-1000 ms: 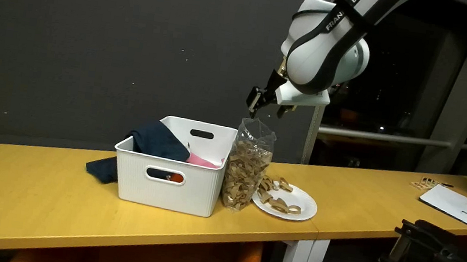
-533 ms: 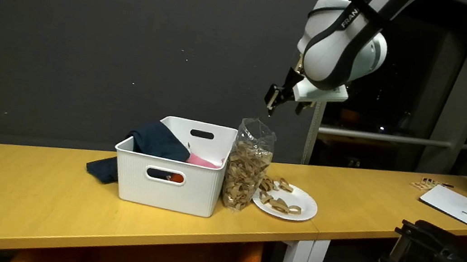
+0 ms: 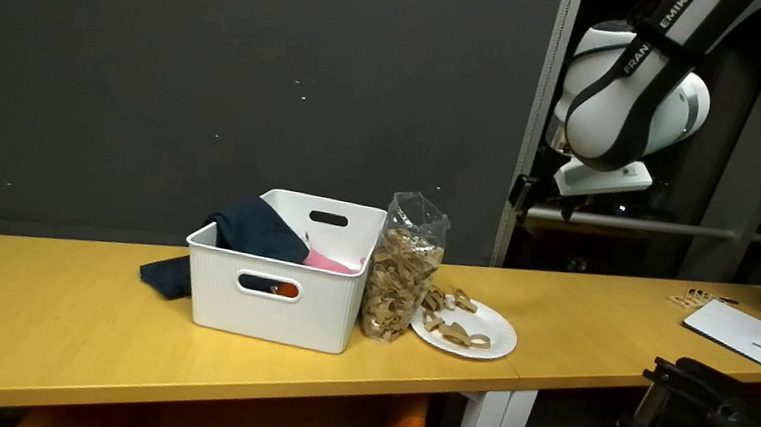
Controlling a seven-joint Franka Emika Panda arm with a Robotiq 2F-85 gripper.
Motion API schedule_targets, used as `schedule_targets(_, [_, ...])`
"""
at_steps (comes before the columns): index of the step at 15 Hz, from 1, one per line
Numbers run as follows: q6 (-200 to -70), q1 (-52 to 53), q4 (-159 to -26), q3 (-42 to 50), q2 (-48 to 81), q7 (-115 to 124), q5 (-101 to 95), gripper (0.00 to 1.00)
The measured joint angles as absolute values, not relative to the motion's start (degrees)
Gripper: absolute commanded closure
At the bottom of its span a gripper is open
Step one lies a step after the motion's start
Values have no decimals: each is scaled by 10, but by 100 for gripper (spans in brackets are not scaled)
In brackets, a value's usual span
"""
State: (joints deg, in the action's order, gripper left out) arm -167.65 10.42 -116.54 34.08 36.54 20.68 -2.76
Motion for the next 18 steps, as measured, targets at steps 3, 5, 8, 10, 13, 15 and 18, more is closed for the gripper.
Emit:
schedule_targets(3, [-1658, 45, -1158, 296, 375, 163, -28, 0])
schedule_targets(5, [-1635, -4, -1135, 246, 388, 124, -28, 0])
schedule_targets(8, [-1611, -56, -1086, 181, 425, 92, -27, 0])
schedule_targets(10, [-1611, -71, -1052, 157, 457, 86, -27, 0])
schedule_targets(13, [-1611, -92, -986, 135, 513, 66, -27, 0])
schedule_targets(15, [-1611, -101, -930, 135, 557, 60, -27, 0])
schedule_targets(18, [-1612, -112, -841, 136, 621, 53, -27, 0])
